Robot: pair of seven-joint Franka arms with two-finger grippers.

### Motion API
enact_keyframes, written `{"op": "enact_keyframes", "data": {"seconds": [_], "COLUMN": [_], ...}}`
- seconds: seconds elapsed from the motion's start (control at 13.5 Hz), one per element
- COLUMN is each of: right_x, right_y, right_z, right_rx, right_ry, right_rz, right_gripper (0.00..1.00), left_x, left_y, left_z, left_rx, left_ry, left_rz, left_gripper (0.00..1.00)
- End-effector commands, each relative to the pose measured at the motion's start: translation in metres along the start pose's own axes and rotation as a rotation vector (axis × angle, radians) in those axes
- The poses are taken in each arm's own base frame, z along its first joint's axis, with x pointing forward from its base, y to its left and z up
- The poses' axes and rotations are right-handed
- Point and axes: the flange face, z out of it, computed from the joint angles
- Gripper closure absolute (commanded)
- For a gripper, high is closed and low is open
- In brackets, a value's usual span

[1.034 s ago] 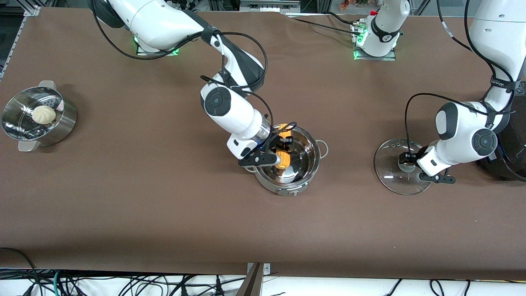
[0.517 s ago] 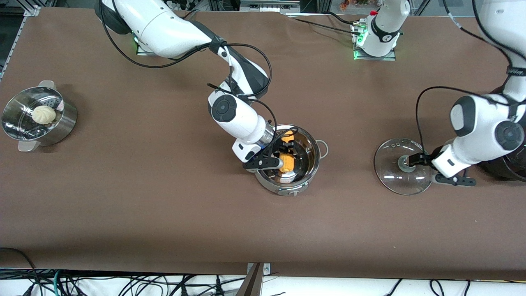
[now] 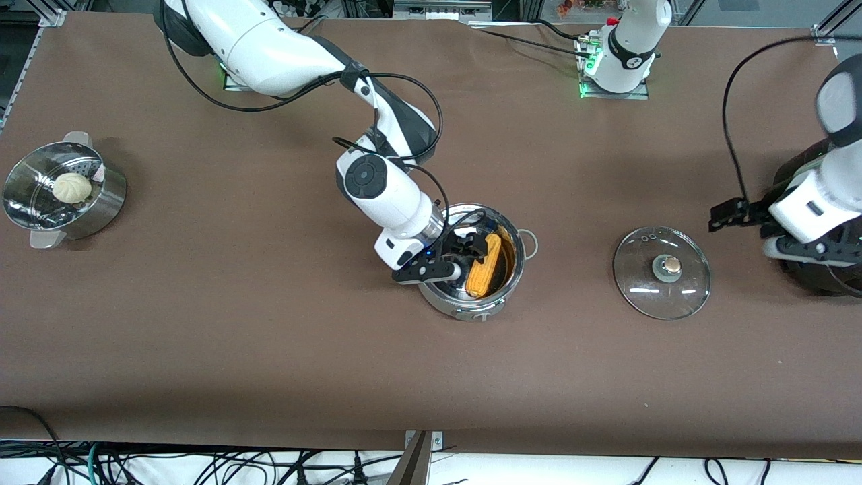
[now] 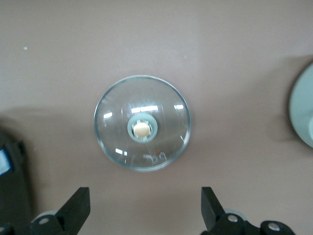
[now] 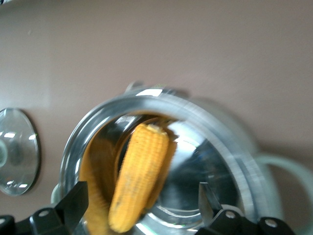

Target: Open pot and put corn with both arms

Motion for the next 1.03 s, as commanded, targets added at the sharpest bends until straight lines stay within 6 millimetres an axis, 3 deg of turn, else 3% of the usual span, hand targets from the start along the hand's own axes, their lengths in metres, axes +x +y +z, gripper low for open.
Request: {"op": "enact_keyframes", "data": {"seconds": [0.0, 0.3, 0.44, 0.67, 0.81, 0.89, 0.96], "right_x": [0.033, 0.078, 0.099, 0.109, 0.112, 0.111, 0.107], "right_y": [0.029, 0.116, 0.183, 0.256, 0.289, 0.301, 0.317], "right_z": [-0.089, -0.192, -0.237, -0.286, -0.323, -0.332, -0.354], "right_rx": [-0.098, -0.197, -0.244, -0.288, -0.298, -0.306, -0.322], "right_ry": [-0.013, -0.091, -0.125, -0.19, -0.184, -0.194, -0.194], "right_rz": [-0.005, -0.009, 0.093, 0.166, 0.108, 0.086, 0.094], "right_gripper": [0.0, 0.0, 0.0, 0.0, 0.0, 0.0, 0.0], "left_x": [0.003, 0.001, 0.001, 0.003, 0.001, -0.001, -0.002], "left_y": [0.003, -0.005, -0.002, -0.001, -0.007, -0.008, 0.003], "left_z": [-0.039, -0.044, -0.044, -0.045, -0.058, -0.063, -0.061], "left_rx": [-0.024, -0.021, -0.02, -0.016, -0.022, -0.02, -0.007], "left_ry": [-0.001, 0.006, 0.004, 0.01, 0.032, 0.024, -0.003], "left_rz": [-0.001, -0.101, -0.098, -0.11, -0.125, -0.125, -0.108], "left_gripper": [0.0, 0.0, 0.0, 0.0, 0.0, 0.0, 0.0]}}
